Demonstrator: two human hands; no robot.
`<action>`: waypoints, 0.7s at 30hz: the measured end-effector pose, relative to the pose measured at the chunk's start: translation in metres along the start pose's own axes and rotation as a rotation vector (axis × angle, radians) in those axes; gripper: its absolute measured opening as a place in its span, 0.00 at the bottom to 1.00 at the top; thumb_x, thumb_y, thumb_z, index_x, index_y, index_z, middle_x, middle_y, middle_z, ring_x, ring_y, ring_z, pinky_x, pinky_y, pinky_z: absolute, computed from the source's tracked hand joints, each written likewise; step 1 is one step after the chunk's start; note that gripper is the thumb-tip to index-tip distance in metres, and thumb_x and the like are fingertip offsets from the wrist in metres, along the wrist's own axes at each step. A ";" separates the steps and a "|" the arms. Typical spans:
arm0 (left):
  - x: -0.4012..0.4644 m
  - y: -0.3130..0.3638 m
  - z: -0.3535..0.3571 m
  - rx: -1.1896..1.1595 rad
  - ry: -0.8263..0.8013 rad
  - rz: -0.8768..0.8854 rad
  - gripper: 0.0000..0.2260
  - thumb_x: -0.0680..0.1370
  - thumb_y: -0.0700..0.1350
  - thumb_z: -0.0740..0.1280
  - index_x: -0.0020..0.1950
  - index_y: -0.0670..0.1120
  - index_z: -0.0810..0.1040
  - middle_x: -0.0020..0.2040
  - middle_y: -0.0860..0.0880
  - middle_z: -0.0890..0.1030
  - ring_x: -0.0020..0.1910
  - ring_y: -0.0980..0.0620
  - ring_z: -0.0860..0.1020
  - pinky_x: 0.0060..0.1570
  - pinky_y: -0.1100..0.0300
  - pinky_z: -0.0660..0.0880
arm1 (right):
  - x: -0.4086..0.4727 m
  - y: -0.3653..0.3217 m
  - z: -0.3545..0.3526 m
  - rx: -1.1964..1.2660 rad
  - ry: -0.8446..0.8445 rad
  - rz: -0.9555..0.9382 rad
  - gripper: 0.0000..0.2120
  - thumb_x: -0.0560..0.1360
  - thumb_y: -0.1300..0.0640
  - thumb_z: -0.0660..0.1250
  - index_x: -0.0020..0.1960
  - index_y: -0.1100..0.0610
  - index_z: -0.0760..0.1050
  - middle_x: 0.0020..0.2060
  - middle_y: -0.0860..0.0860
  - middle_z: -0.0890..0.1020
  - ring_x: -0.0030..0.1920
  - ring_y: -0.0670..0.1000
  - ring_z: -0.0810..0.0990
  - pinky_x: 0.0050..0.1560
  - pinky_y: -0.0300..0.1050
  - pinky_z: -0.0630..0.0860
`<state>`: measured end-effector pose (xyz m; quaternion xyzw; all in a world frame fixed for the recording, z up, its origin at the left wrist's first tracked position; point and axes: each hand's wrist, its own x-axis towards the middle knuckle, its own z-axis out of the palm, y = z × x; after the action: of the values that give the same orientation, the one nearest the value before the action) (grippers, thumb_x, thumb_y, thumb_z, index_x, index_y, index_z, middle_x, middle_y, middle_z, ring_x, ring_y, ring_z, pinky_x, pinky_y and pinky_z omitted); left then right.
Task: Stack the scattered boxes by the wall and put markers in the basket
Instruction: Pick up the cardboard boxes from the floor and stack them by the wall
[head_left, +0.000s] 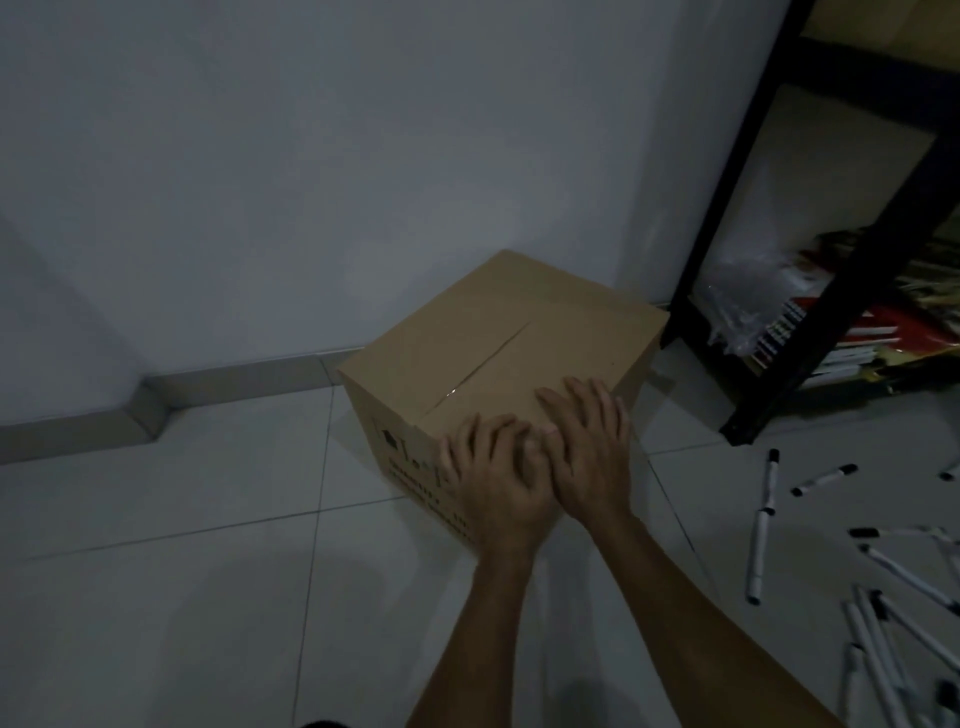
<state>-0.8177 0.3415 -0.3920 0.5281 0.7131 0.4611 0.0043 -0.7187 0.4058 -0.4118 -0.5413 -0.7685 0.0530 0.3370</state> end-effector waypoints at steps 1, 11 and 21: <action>0.002 -0.006 0.001 -0.003 0.005 0.008 0.13 0.77 0.50 0.60 0.48 0.48 0.83 0.54 0.53 0.83 0.65 0.46 0.73 0.71 0.39 0.58 | 0.000 -0.002 0.005 0.018 0.026 0.005 0.23 0.81 0.46 0.50 0.70 0.48 0.74 0.72 0.53 0.71 0.75 0.57 0.62 0.73 0.62 0.56; 0.048 -0.090 -0.031 -0.034 -0.032 0.166 0.19 0.78 0.46 0.52 0.54 0.42 0.82 0.60 0.46 0.81 0.70 0.43 0.71 0.74 0.42 0.58 | -0.002 -0.071 0.052 -0.044 0.161 0.117 0.22 0.79 0.45 0.55 0.68 0.49 0.76 0.68 0.57 0.75 0.71 0.62 0.67 0.73 0.63 0.56; 0.106 -0.137 -0.061 0.076 -0.075 0.055 0.23 0.77 0.49 0.51 0.63 0.45 0.80 0.69 0.43 0.73 0.71 0.42 0.69 0.66 0.43 0.70 | 0.038 -0.073 0.076 -0.165 0.071 -0.149 0.28 0.76 0.32 0.58 0.68 0.46 0.75 0.62 0.59 0.77 0.68 0.64 0.70 0.73 0.67 0.53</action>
<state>-0.9971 0.3794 -0.3972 0.5640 0.7146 0.4139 -0.0017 -0.8275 0.4302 -0.4204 -0.5101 -0.7959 -0.0549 0.3215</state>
